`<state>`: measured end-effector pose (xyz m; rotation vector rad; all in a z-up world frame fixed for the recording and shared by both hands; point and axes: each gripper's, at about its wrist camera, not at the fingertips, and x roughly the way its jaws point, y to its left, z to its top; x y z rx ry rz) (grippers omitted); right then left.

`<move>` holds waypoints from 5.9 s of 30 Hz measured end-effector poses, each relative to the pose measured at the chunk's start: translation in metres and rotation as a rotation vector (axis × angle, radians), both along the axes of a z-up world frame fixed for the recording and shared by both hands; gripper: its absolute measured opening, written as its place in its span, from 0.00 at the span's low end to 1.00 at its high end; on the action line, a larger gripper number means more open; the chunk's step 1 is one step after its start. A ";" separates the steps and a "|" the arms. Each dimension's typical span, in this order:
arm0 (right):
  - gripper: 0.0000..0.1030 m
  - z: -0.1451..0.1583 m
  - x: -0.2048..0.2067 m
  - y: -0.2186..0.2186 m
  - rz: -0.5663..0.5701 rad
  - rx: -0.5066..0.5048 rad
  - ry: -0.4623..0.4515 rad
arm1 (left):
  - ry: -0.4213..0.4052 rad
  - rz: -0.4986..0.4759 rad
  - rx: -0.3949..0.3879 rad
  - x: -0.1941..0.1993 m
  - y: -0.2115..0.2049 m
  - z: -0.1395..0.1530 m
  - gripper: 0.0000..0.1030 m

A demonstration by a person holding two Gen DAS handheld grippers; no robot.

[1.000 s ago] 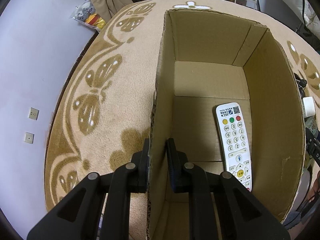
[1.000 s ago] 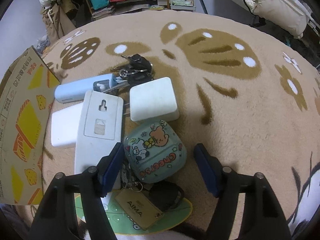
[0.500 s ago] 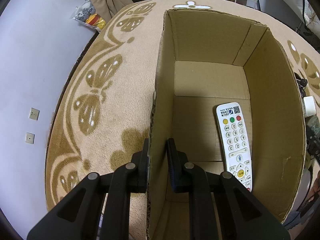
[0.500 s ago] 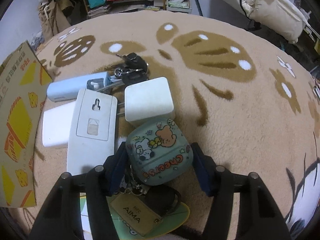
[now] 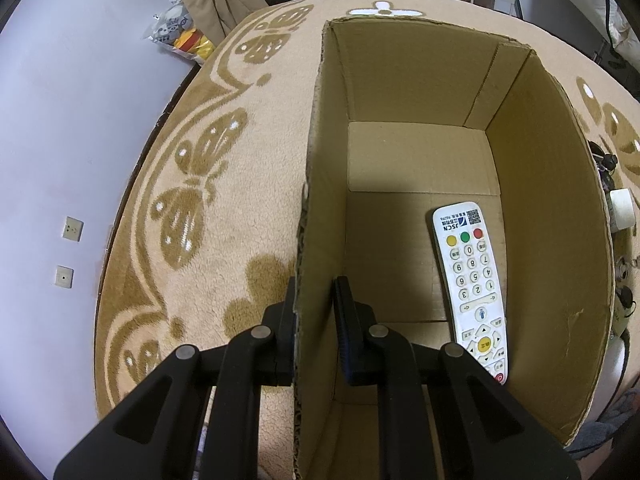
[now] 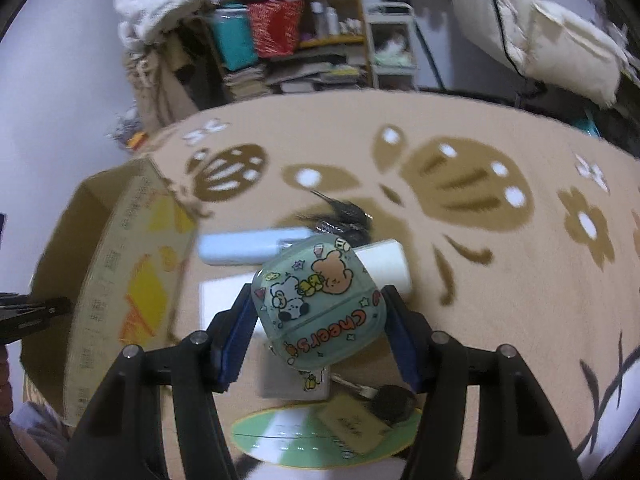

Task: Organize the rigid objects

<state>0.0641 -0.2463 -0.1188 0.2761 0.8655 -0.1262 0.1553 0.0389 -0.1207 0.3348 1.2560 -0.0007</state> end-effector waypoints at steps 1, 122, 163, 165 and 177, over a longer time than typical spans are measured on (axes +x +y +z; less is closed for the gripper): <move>0.64 0.004 0.001 0.005 0.018 0.006 -0.014 | -0.001 -0.001 0.003 0.000 0.000 0.000 0.15; 0.32 -0.067 -0.039 -0.043 -0.141 0.116 0.363 | 0.007 0.022 -0.012 -0.002 0.002 0.001 0.16; 0.01 0.005 -0.005 -0.047 -0.116 0.162 0.060 | 0.006 0.017 0.000 -0.003 0.001 0.001 0.16; 0.01 0.004 -0.004 -0.048 -0.121 0.141 0.076 | 0.006 0.017 -0.001 -0.004 0.001 0.001 0.16; 0.41 -0.045 -0.006 -0.061 -0.161 0.152 0.258 | 0.006 0.018 0.000 -0.003 0.002 0.001 0.17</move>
